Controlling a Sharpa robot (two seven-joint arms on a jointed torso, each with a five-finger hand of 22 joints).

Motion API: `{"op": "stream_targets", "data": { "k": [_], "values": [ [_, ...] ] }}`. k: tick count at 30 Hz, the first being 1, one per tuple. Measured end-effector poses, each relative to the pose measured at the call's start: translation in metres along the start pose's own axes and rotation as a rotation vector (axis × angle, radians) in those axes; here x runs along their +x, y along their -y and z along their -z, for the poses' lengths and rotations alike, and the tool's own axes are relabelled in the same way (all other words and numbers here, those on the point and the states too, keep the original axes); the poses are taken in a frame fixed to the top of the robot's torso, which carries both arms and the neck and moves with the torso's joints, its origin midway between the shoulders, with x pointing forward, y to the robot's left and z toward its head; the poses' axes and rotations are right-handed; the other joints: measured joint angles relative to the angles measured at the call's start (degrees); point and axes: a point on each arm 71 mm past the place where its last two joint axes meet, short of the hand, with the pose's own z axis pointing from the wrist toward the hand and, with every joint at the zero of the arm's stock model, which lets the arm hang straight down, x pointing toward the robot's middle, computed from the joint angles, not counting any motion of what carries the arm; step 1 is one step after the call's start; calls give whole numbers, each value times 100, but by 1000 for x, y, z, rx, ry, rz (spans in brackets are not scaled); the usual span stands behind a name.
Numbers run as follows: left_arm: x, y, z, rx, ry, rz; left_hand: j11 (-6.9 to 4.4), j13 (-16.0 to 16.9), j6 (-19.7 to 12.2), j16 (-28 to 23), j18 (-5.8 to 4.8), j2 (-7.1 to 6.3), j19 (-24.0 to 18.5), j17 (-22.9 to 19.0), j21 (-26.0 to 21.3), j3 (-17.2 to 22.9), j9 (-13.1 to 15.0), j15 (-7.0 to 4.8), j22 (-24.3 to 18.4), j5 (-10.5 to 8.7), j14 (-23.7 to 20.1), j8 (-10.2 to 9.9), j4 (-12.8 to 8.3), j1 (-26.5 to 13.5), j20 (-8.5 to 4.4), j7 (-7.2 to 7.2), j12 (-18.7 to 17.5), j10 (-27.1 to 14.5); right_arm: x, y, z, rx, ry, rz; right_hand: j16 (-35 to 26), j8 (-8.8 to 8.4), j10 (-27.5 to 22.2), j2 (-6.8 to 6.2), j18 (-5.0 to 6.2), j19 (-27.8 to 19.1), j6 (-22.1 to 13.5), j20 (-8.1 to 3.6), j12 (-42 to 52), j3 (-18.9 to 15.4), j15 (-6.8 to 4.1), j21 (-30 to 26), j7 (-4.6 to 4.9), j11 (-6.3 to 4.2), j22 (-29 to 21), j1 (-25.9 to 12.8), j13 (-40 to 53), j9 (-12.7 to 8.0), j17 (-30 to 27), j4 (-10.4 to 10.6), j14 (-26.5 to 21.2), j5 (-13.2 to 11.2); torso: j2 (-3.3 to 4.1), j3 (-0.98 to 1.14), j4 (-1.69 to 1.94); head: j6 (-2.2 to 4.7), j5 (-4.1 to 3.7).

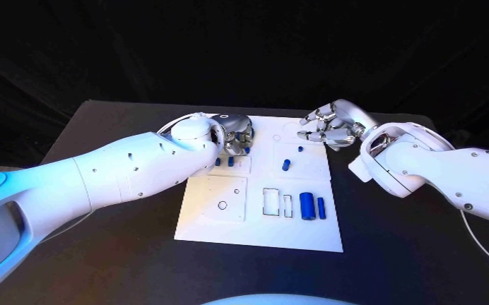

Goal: Assemble the parts on the task board

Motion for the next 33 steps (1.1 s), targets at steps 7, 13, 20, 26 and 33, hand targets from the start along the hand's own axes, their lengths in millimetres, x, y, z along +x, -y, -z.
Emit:
{"op": "stream_targets", "data": {
  "k": [7,13,20,26,33],
  "values": [
    [0,0,-1,3,-1,2,-7,-45,0,15,0,-19,-6,-18,15,18,-23,20,31,0,21,-42,13,-19,6,0,-62,32,0,0,0,-1,-1,0,0,0,0,0,0,0,0,0,0,0,0,-21,0,0,0,0,17,0,0,0,0,0,0,1,8,-8,-10],
    [0,0,-1,3,-2,6,1,-75,0,15,0,-54,-6,-35,44,34,-43,20,66,0,20,-73,-2,-54,6,0,-127,41,1,-1,0,-2,-2,0,0,0,0,0,0,0,0,0,0,0,0,-21,0,0,0,0,17,0,0,0,0,0,-2,1,8,-8,-5],
    [0,0,-1,3,-7,10,1,-97,-1,15,1,-77,-6,-48,63,55,-58,21,74,0,20,-95,-24,-77,6,0,-153,81,1,0,0,-1,-2,0,0,0,20,0,0,0,0,0,28,0,0,-21,-1,20,-13,0,22,0,-8,0,0,0,-5,-1,4,-14,-3],
    [0,1,-1,4,-13,14,-25,-123,48,37,1,-54,-6,-51,67,108,-64,21,97,0,20,-121,-45,-100,6,-5,-194,112,1,0,0,-1,-2,0,0,0,20,0,0,0,0,0,28,0,0,-21,-1,20,-13,0,22,0,-7,0,0,0,-6,-1,4,-16,-3],
    [1,2,-1,9,-19,20,-40,-154,164,64,1,-24,-6,-60,104,202,-71,6,127,0,35,-121,-108,-130,6,-41,-288,247,1,0,0,-1,-3,0,0,0,43,23,0,0,1,0,28,0,0,-61,-2,-4,-21,23,21,0,-15,0,0,0,-6,-2,5,-17,-8]
  ]
}}
